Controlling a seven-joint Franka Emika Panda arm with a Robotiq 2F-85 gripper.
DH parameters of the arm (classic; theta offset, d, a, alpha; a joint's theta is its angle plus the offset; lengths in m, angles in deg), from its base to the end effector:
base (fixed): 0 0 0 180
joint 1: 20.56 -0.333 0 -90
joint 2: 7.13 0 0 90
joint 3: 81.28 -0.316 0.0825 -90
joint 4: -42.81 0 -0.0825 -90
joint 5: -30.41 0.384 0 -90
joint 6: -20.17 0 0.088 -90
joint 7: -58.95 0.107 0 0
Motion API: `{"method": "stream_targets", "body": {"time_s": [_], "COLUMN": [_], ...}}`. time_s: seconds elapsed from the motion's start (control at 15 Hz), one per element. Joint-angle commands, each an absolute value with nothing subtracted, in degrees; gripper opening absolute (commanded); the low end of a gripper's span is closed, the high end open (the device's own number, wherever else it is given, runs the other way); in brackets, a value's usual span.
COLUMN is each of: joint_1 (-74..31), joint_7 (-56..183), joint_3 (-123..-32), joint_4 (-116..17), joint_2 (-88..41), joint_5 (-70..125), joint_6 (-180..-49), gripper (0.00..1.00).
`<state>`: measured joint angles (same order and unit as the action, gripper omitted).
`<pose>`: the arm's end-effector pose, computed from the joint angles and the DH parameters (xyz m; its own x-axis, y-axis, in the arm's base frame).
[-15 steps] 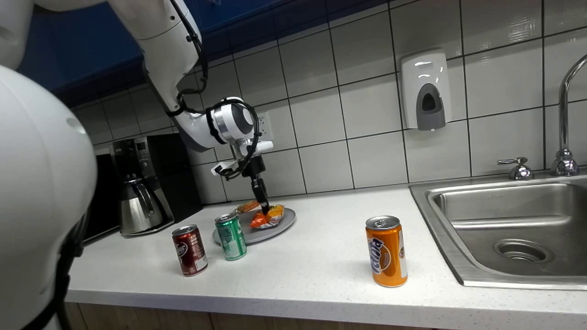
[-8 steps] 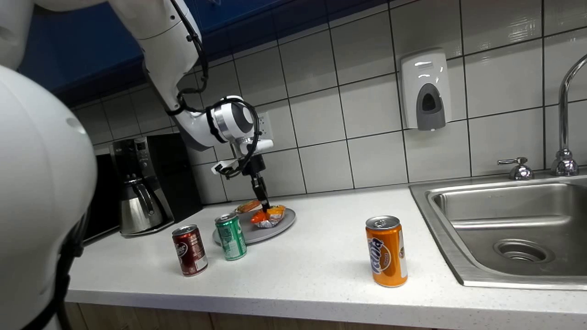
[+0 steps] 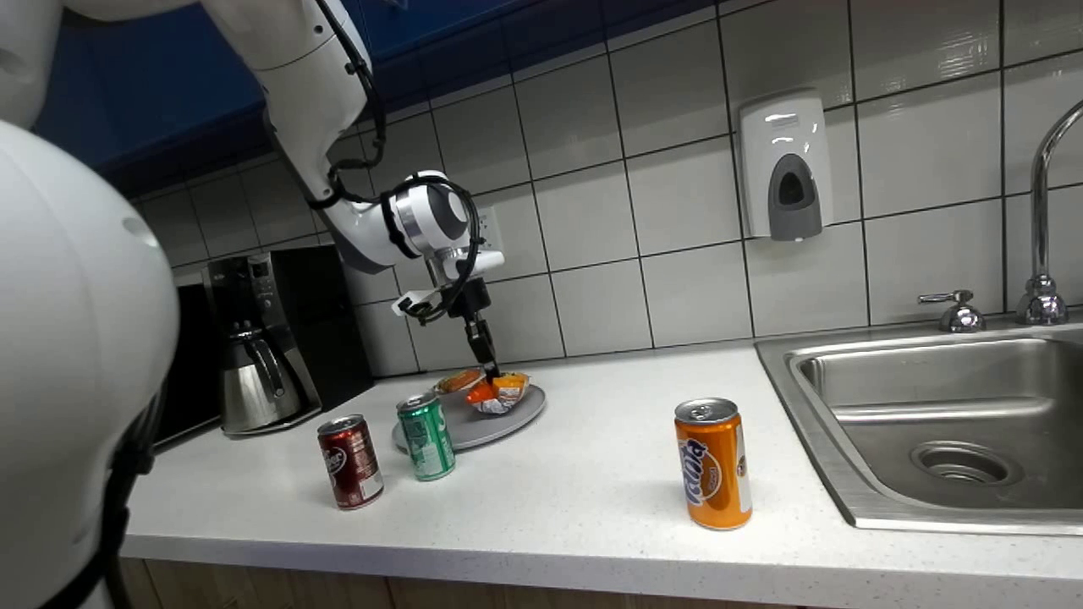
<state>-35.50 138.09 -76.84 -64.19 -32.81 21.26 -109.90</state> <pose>0.6225 0.1141 0.2726 0.4671 -0.8735 0.1373 -0.8842 -0.4601 0.0811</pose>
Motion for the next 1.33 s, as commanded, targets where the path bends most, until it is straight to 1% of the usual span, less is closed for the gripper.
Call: {"method": "stream_targets", "body": {"time_s": [0.0, 0.33, 1.27], "joint_1": [-35.6, -35.2, -35.5], "joint_7": [141.3, 142.1, 147.0], "joint_3": [-76.7, -75.6, -71.1], "joint_4": [-64.5, -67.3, -79.5], "joint_2": [-32.0, -30.4, -23.3], "joint_5": [19.4, 16.9, 4.5], "joint_6": [-110.6, -114.0, -129.8], "gripper": [0.00, 0.00, 0.00]}}
